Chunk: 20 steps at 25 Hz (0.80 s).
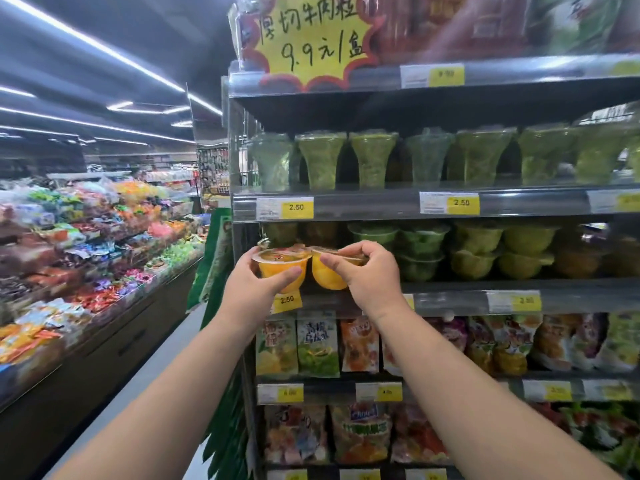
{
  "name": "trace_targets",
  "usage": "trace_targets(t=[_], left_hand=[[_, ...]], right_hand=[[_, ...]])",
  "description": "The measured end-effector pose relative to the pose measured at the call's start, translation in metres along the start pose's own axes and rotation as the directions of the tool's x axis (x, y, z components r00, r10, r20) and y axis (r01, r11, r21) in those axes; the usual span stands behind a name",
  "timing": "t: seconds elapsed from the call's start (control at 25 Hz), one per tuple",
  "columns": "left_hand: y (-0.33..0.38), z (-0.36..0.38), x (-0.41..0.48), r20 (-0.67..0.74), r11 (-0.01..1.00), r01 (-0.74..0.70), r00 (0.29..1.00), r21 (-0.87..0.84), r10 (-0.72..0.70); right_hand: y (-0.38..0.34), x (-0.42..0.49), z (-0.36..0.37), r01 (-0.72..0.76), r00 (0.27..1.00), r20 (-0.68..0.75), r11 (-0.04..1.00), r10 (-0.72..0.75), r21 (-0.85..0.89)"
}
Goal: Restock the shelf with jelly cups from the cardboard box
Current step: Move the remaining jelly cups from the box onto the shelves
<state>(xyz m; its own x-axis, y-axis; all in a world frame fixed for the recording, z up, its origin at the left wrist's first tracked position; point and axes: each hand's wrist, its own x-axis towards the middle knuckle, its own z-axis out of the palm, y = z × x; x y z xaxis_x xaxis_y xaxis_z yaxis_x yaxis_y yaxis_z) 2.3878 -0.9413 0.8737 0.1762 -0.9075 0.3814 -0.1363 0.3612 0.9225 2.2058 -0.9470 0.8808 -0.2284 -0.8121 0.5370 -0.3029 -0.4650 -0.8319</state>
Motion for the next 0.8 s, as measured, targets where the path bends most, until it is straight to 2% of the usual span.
trace_targets(t=[0.16,0.24,0.44,0.64,0.8], left_hand=[[-0.025,-0.005,0.019,-0.125,0.987,0.002,0.992,0.158,0.018],[-0.032,-0.005,0.024,-0.177,0.98,0.023,0.984,0.198,0.013],[-0.037,-0.009,0.044,-0.18,0.977,0.042,0.984,0.21,-0.003],[-0.053,-0.007,0.055,-0.179,0.968,0.076,0.983,0.24,-0.032],[-0.062,-0.007,0.054,-0.145,0.957,0.06,0.989,0.283,-0.019]], right_hand=[[0.007,0.001,0.037,0.092,0.991,-0.073,0.972,-0.11,-0.214],[0.011,0.001,0.053,0.1,0.985,-0.108,0.961,-0.132,-0.259],[0.014,0.01,0.08,0.067,0.982,-0.141,0.933,-0.123,-0.352],[0.021,0.013,0.087,0.013,0.997,-0.056,0.877,-0.046,-0.481],[0.032,0.004,0.087,0.104,0.993,0.017,0.795,-0.117,-0.598]])
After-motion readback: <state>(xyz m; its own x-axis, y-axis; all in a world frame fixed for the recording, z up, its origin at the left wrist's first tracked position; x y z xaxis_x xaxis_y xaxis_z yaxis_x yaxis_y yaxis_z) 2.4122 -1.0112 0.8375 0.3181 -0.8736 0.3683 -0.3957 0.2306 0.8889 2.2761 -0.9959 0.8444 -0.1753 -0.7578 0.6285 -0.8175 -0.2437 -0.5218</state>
